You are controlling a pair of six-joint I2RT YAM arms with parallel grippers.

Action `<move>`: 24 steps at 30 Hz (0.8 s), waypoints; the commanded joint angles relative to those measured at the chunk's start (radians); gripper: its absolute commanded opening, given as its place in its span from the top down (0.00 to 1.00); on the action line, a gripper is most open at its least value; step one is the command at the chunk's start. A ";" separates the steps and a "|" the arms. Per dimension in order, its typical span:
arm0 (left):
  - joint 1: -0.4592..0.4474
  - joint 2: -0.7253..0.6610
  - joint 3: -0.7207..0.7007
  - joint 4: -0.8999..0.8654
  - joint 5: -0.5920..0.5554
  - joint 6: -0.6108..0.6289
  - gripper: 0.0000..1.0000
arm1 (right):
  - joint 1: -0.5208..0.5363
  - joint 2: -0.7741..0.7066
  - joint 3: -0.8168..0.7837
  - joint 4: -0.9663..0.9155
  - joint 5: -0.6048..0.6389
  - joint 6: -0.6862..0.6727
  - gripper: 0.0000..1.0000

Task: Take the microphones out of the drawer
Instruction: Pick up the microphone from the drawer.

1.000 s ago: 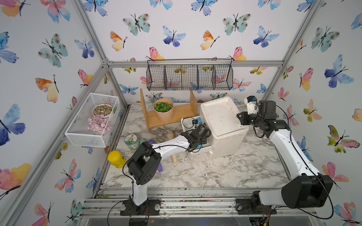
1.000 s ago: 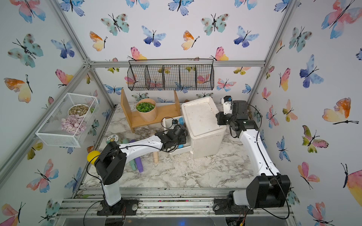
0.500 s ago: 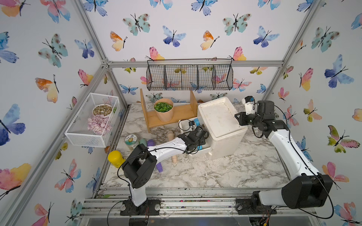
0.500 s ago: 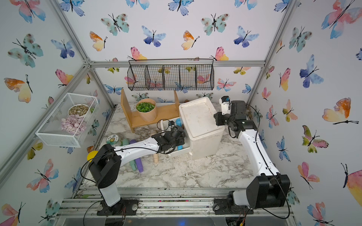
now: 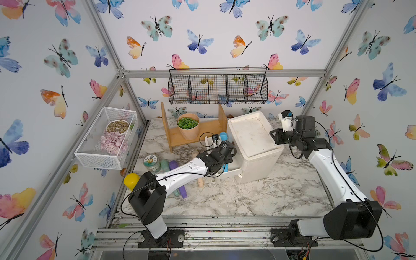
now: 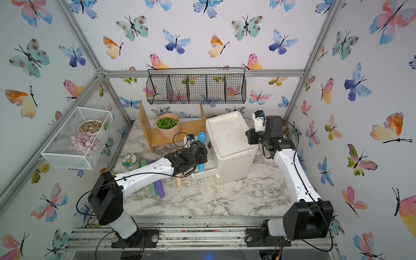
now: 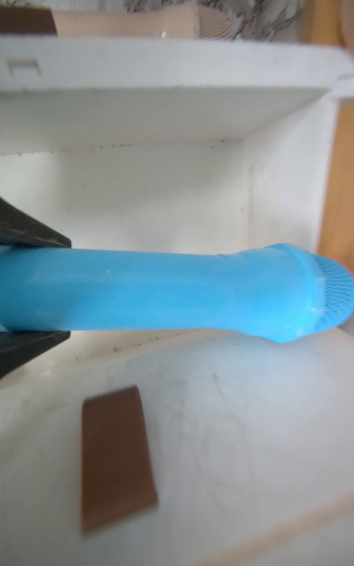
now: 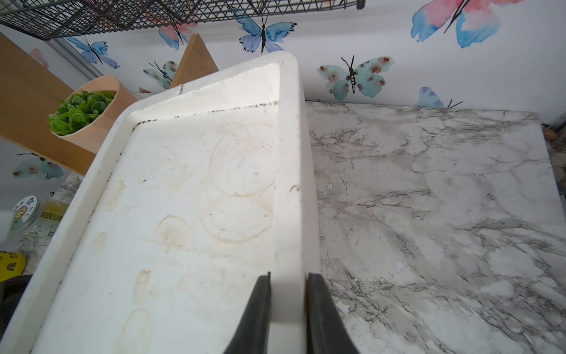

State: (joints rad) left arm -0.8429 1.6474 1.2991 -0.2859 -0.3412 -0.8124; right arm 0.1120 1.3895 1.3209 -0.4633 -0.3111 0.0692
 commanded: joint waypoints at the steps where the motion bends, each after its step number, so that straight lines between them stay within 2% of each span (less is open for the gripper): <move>1: 0.009 -0.075 0.032 0.073 -0.098 0.048 0.77 | -0.003 0.009 -0.015 -0.021 -0.062 0.060 0.91; 7: 0.020 -0.144 0.010 0.102 -0.134 0.094 0.76 | -0.003 0.016 -0.002 -0.027 -0.060 0.055 0.91; 12: 0.064 -0.207 -0.025 0.086 -0.129 0.107 0.75 | -0.003 0.025 0.009 -0.035 -0.056 0.048 0.91; 24: 0.255 -0.351 -0.193 0.022 -0.053 0.138 0.74 | -0.003 0.043 0.045 -0.054 -0.050 0.044 0.91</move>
State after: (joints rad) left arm -0.6262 1.3399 1.1439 -0.2371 -0.4229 -0.6991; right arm 0.1196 1.4029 1.3426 -0.4896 -0.3248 0.0486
